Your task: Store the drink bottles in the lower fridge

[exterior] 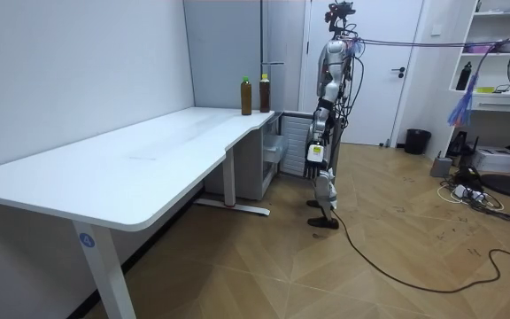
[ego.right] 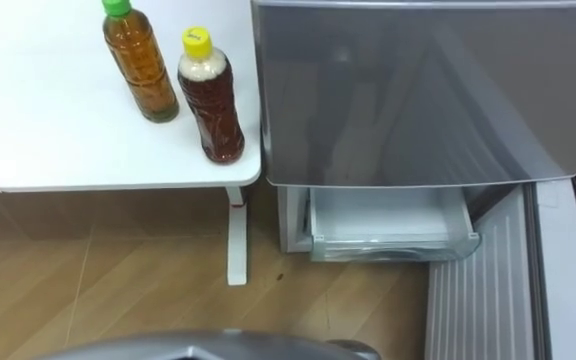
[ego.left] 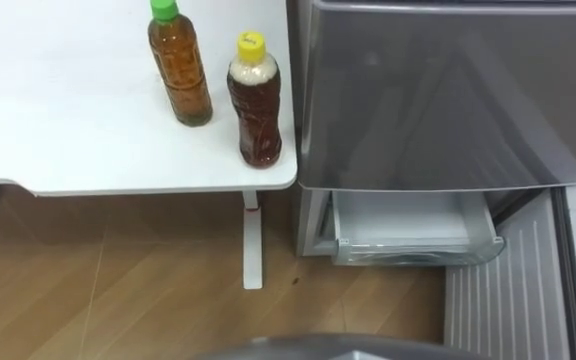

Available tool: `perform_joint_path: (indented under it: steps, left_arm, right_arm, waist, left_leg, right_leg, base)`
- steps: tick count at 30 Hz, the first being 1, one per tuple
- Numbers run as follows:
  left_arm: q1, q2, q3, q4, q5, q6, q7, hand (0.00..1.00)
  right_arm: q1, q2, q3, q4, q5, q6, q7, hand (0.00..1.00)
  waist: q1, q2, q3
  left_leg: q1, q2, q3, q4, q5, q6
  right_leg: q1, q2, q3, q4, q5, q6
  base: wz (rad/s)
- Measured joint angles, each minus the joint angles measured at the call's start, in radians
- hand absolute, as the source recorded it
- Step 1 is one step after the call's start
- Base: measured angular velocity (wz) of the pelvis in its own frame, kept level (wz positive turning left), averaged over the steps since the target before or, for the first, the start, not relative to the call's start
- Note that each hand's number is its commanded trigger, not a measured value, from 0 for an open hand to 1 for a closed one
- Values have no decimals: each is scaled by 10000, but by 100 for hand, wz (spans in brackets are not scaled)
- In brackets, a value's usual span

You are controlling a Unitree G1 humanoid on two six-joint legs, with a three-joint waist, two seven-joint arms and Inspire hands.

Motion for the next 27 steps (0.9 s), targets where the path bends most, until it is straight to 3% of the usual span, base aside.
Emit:
perform_joint_path:
  steps: [7,11,14,16,22,27]
  left_arm:
    - [-8,-7,1371,-1382,-4380,-799,1940,0]
    - [13,-5,1684,-2016,-5599,-1518,2980,0]
    - [47,-16,1775,-2982,-6773,-1907,3966,0]
    - [77,-16,1740,-3887,-7502,-2390,4711,0]
    - [46,50,1716,-6390,-7316,-3152,6106,0]
    - [-97,95,1638,-8452,-4444,-3466,7130,0]
  right_arm:
    - [159,-55,-385,-4,187,-203,-256,0]
    - [225,-93,-394,-206,290,-518,-320,0]
    - [264,-96,-395,-230,255,-657,-316,0]
    - [375,-107,-387,-429,220,-715,-344,0]
    - [748,-104,-381,-1037,-70,-912,-435,0]
    - [863,-85,-358,-1065,75,-1002,-392,0]
  waist:
    - [474,80,-26]
    - [489,135,-53]
    - [459,175,-59]
    - [437,218,-62]
    - [457,314,-66]
    - [435,276,-44]
  left_leg:
    - [43,23,42,-80,-1,1]
    - [45,22,30,-138,-1,1]
    - [-8,20,7,-172,-2,3]
    - [-13,20,12,-169,-2,3]
    - [32,5,15,-123,1,2]
    - [19,-7,11,-47,0,3]
  right_leg:
    - [-21,25,38,20,13,-12]
    - [-34,28,37,26,15,-12]
    - [-88,26,8,17,20,-9]
    - [-119,17,1,91,22,-10]
    - [-194,3,80,185,18,-10]
    - [-192,-5,100,156,16,-9]
  base:
    - [0]
    - [0]
    - [0]
    - [0]
    - [-6]
    - [-2]
